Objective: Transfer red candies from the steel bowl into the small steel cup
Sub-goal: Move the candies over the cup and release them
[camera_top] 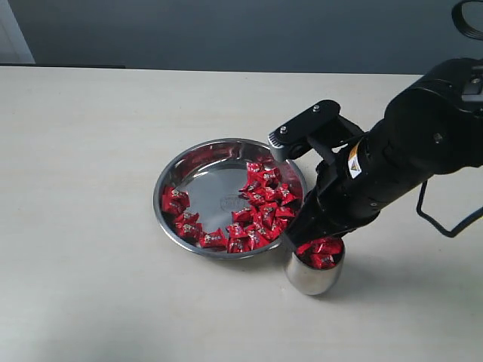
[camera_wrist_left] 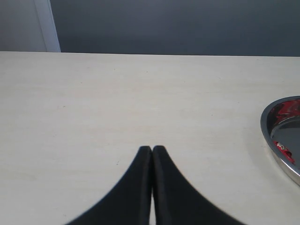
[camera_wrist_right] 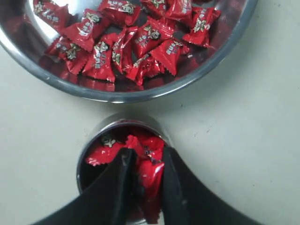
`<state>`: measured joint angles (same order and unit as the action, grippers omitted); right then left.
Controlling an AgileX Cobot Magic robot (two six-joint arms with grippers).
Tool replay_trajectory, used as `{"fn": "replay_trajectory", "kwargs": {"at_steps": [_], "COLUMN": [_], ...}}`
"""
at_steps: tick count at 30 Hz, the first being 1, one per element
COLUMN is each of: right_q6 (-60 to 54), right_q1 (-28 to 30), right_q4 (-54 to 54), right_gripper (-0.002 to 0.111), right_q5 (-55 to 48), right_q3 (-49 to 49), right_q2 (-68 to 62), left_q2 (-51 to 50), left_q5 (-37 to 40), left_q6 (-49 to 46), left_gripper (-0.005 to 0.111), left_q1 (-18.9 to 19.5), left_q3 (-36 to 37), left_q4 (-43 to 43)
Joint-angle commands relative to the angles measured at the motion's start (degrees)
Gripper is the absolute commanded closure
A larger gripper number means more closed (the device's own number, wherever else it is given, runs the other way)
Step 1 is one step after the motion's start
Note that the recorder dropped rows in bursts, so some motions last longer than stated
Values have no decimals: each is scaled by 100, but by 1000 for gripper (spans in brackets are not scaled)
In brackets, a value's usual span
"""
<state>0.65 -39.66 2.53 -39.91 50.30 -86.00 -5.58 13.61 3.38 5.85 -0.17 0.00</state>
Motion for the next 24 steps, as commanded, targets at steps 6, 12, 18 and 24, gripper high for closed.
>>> {"fn": "replay_trajectory", "kwargs": {"at_steps": [6, 12, 18, 24], "right_q6": [59, 59, 59, 47], "right_q1": [35, 35, 35, 35], "right_q4": [95, 142, 142, -124], "right_gripper": [106, 74, 69, 69], "right_q5": [-67, -79, -60, 514], "right_q3": [-32, -32, -32, -32], "right_q2": [49, 49, 49, 49], "left_q2": [30, 30, 30, 30], "left_q5": [-23, -23, -23, -23], "left_q6": [13, 13, 13, 13], "left_gripper": [106, 106, 106, 106], "left_q1": [-29, -29, -29, -29], "left_q3": [17, 17, 17, 17], "left_q4": [0, 0, 0, 0]}}
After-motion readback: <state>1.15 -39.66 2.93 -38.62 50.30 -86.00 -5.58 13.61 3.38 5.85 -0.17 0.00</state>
